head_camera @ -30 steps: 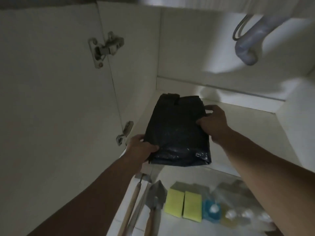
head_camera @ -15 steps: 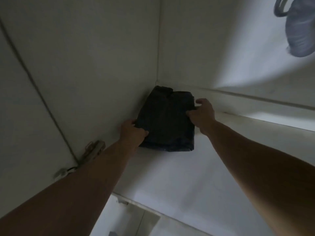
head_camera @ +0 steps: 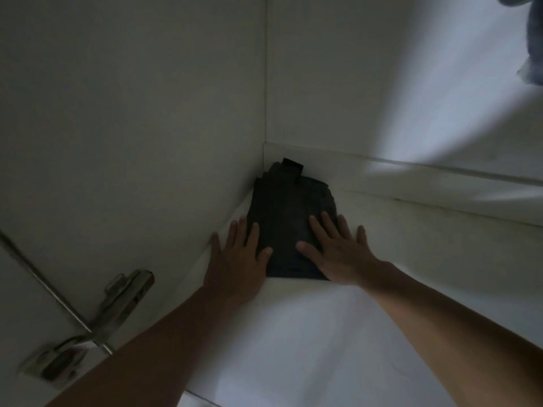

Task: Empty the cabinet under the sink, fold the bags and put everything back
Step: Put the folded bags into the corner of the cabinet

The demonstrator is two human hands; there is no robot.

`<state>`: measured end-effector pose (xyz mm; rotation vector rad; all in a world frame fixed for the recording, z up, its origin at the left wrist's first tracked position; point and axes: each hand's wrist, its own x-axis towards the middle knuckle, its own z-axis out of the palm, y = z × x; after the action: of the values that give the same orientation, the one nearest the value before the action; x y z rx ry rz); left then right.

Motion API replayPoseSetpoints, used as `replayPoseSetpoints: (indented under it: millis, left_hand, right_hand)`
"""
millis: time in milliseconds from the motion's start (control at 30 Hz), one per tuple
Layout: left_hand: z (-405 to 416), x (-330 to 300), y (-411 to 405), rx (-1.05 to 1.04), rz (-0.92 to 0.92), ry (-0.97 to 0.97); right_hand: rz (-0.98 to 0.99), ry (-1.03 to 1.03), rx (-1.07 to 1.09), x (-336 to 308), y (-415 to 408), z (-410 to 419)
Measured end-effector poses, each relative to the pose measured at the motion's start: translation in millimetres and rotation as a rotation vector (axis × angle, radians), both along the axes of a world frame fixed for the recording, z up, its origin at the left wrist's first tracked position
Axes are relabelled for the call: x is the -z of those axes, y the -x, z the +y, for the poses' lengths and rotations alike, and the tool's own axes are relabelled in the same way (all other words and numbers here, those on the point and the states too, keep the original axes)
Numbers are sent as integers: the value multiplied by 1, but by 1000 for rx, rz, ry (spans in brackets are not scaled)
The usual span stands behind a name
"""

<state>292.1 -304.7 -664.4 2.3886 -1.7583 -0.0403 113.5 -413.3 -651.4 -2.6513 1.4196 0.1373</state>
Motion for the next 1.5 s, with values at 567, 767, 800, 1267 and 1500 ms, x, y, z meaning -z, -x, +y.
replayPoseSetpoints:
  millis: [567, 767, 800, 1267, 1500]
  left_hand:
    - [-12, -4, -21, 88, -156, 219]
    - [-7, -8, -25, 61, -77, 100]
    - [-4, -13, -22, 42, -51, 94]
    - [82, -75, 29, 111, 138, -159]
    - [102, -72, 26, 137, 105, -257]
  right_hand:
    - [-58, -5, 50, -2, -46, -5]
    - [-194, -74, 29, -12, -43, 11]
    - [-207, -69, 34, -14, -40, 14]
    - [-328, -118, 236, -88, 57, 104]
    - [-290, -125, 173, -77, 23, 106]
